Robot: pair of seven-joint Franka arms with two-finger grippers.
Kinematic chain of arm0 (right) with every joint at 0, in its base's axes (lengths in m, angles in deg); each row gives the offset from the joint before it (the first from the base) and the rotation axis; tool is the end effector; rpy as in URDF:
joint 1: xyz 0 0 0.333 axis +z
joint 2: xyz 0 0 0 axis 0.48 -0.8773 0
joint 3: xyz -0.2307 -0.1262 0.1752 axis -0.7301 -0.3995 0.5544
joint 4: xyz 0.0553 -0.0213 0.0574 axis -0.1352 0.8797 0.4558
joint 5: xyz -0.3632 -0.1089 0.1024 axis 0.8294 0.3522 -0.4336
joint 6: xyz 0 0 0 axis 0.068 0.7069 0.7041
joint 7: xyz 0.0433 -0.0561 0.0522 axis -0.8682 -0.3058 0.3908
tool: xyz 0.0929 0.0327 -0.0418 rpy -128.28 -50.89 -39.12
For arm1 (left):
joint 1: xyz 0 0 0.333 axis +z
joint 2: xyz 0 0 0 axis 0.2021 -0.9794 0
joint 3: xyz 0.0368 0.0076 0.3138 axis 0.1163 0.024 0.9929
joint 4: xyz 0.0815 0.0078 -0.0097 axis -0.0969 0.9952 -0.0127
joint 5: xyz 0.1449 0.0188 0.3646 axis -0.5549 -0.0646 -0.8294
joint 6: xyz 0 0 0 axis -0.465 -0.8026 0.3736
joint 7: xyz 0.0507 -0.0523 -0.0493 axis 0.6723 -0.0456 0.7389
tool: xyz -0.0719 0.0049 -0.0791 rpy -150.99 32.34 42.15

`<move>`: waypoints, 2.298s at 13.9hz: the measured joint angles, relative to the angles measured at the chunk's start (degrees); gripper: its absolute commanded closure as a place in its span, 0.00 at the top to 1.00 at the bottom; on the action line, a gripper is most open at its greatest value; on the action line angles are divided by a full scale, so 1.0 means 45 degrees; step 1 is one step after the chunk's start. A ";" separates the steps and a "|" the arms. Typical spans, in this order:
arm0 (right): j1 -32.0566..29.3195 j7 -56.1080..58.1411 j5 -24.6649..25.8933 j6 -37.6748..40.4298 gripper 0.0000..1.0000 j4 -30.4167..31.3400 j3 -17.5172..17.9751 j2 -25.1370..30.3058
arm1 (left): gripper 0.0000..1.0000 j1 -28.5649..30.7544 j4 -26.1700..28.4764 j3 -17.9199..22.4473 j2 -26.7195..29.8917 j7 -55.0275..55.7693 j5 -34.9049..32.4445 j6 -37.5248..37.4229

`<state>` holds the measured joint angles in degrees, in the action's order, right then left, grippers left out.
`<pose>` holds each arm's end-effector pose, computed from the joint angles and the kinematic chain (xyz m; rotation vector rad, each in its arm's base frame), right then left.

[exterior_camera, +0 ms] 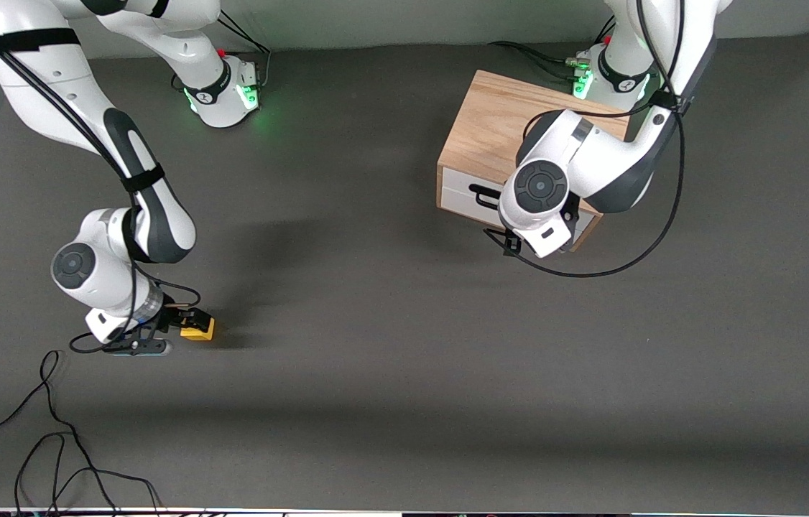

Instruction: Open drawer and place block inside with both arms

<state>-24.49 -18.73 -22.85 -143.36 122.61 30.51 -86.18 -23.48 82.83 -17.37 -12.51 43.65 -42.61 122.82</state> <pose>0.6214 0.0166 0.2090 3.1362 -0.0273 0.1252 0.4840 -0.3288 0.3115 -2.2421 -1.8355 0.2496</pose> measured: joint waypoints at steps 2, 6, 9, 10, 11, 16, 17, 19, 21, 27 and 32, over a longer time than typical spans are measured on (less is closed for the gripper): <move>0.0149 0.0000 0.0000 -0.0074 1.00 0.0001 0.0002 -0.0171 | 1.00 -0.0050 -0.0001 0.0000 -0.0125 0.0009 -0.0140 0.0088; 0.0275 0.0007 0.0000 -0.0160 1.00 0.0006 -0.0006 -0.0246 | 1.00 -0.0052 -0.0126 0.0007 -0.0326 0.0030 -0.0582 0.0168; 0.0251 0.0252 0.0000 -0.0216 1.00 0.0006 -0.0057 -0.0340 | 1.00 -0.0051 -0.0282 0.0034 -0.0581 0.0029 -0.0872 0.0181; 0.0239 0.0376 0.0000 -0.0236 1.00 0.0006 -0.0086 -0.0367 | 1.00 -0.0051 -0.0320 0.0040 -0.0668 0.0029 -0.0908 0.0187; 0.0225 0.0472 0.0000 -0.0261 1.00 0.0005 -0.0115 -0.0382 | 1.00 -0.0051 -0.0426 0.0045 -0.0775 0.0029 -0.0920 0.0186; 0.0216 0.0692 0.0000 -0.0388 0.96 -0.0006 -0.0150 -0.0381 | 1.00 -0.0051 -0.1473 0.0049 -0.1501 0.0029 -0.1177 0.0158; 0.0216 0.0705 0.0000 -0.0393 0.94 -0.0007 -0.0151 -0.0382 | 1.00 -0.0052 -0.1734 0.0049 -0.1691 0.0028 -0.1249 0.0147; 0.0216 0.0718 0.0000 -0.0408 0.83 -0.0008 -0.0152 -0.0382 | 1.00 -0.0054 -0.2383 0.0045 -0.2093 0.0029 -0.1471 0.0142; 0.0216 0.0736 0.0001 -0.0410 0.63 -0.0011 -0.0153 -0.0381 | 1.00 -0.0054 -0.3270 0.0047 -0.2583 0.0029 -0.1690 0.0139; 0.0216 0.0750 0.0001 -0.0410 0.53 -0.0016 -0.0154 -0.0379 | 1.00 -0.0130 -0.4846 -0.0032 -0.3579 0.0028 -0.2307 -0.0370; 0.0236 0.0753 0.0001 -0.0411 0.48 -0.0053 -0.0153 -0.0350 | 1.00 -0.0167 -0.5191 -0.0092 -0.3793 0.0028 -0.2572 -0.0389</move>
<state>-23.42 -15.34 -22.85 -145.21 122.37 29.82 -87.76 -24.23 59.47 -17.78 -29.58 43.78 -54.18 121.07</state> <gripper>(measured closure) 0.445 0.000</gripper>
